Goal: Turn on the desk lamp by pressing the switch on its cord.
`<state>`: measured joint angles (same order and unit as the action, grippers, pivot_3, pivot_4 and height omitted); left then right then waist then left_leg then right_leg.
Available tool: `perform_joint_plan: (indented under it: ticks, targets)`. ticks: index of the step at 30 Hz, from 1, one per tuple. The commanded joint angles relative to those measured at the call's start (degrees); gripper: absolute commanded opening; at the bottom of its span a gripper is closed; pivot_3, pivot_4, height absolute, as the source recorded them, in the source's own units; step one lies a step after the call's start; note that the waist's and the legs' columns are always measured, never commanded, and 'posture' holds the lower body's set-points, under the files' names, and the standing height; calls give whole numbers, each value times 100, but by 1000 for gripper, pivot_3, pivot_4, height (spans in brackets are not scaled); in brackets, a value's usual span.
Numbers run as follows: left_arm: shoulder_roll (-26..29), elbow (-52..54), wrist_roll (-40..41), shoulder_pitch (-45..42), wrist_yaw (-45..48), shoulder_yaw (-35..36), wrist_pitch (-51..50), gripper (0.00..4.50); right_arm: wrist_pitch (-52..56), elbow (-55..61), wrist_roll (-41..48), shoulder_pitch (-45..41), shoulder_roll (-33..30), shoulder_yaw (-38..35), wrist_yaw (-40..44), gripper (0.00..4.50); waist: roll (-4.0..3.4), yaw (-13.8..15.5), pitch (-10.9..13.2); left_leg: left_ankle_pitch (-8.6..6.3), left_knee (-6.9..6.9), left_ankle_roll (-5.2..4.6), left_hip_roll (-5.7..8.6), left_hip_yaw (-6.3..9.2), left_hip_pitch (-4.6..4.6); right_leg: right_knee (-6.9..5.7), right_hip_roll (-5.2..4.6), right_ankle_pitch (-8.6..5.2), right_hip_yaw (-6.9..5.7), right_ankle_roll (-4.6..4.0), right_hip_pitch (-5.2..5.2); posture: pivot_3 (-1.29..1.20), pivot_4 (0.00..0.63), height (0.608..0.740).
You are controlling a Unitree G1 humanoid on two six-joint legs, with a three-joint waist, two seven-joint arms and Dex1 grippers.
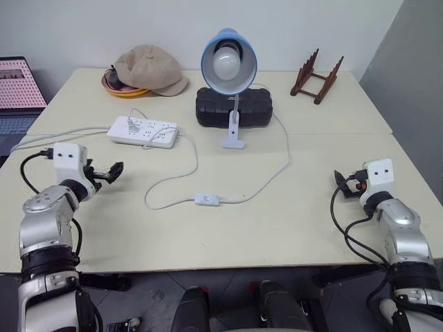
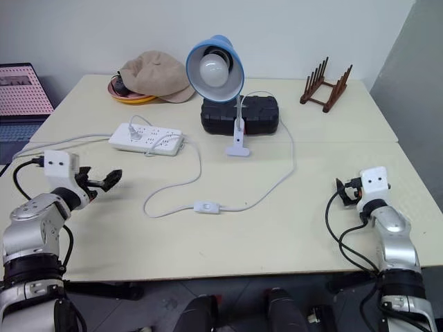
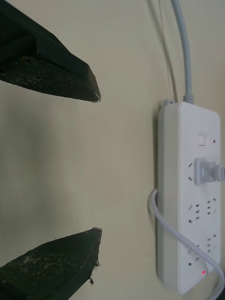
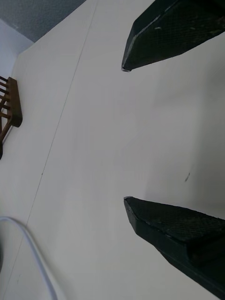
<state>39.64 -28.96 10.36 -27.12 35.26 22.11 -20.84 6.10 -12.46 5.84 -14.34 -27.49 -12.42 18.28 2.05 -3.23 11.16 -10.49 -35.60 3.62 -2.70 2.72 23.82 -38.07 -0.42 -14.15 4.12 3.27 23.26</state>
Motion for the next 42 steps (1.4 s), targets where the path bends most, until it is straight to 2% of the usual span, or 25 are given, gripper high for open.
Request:
perform_joint_plan:
  ticks: [1, 6, 11, 14, 18, 21, 27, 34, 42]
  targets:
    - [266, -198, 43, -252, 182, -64, 274, 4475, 87, 404, 100, 98, 6, -240, -179, 4500, 0, 1, 0, 0, 0, 0, 0, 1, 0, 0, 0, 0, -1, 0, 0, 0, 150, 740]
    - [379, 102, 103, -197, 478, -228, 244, 4475, 333, 822, 171, 311, -44, -266, -104, 4500, 0, 7, 0, 0, 1, 0, -1, -1, 0, 2, 0, -2, 1, -3, 0, 0, 150, 740]
    - [844, 1156, 329, -364, 1997, -1070, -165, 4475, 1383, 1878, 1290, 548, -745, -178, 1583, 4500, -1, 8, 2, 0, 0, 0, -2, -1, 5, 2, 0, -8, 1, -14, 1, 0, 150, 740]
    - [1274, 1768, 413, -565, 3256, -1852, -396, 4475, 2431, 2790, 2378, 757, -1546, -56, 2917, 4500, -7, 22, 5, 0, 1, 0, -1, -1, 5, 4, 0, -17, 2, -29, 1, 0, 150, 740]
    - [1623, 2314, 594, -666, 4309, -2426, -616, 4475, 3161, 3582, 3054, 1012, -2077, 97, 3471, 4500, -7, 21, 4, -1, 10, -1, -4, 0, 0, 8, 0, -25, 1, -41, -1, 0, 150, 740]
    - [1615, 2243, 152, -808, 4820, -3061, 119, 4475, 3357, 4126, 3104, 1163, -2088, 408, 3393, 4500, -7, 8, 4, -1, 13, -2, -5, -1, 2, 10, 1, -27, 1, -43, 4, 0, 150, 740]
    - [943, 819, -911, -1347, 4782, -3922, 2262, 4475, 3538, 4670, 3032, 1343, -1854, 701, 2943, 4500, -7, 70, 5, -1, -2, -2, -3, -1, 10, 7, 0, -28, 2, -45, 7, 0, 150, 740]
    - [211, -553, -1311, -1853, 4675, -4140, 3472, 4475, 3671, 4988, 3175, 1638, -1848, 302, 2559, 4500, -6, 149, 5, -2, -16, -2, -2, 1, 31, 10, 0, -27, -2, -43, 14, 0, 150, 740]
    - [-357, -1341, -1262, -2276, 4583, -3997, 3695, 4475, 3694, 5190, 3259, 1943, -1717, 86, 2249, 4500, -5, 151, 5, -2, -23, -3, -2, 2, 33, 8, 0, -25, -1, -39, 14, 0, 150, 740]
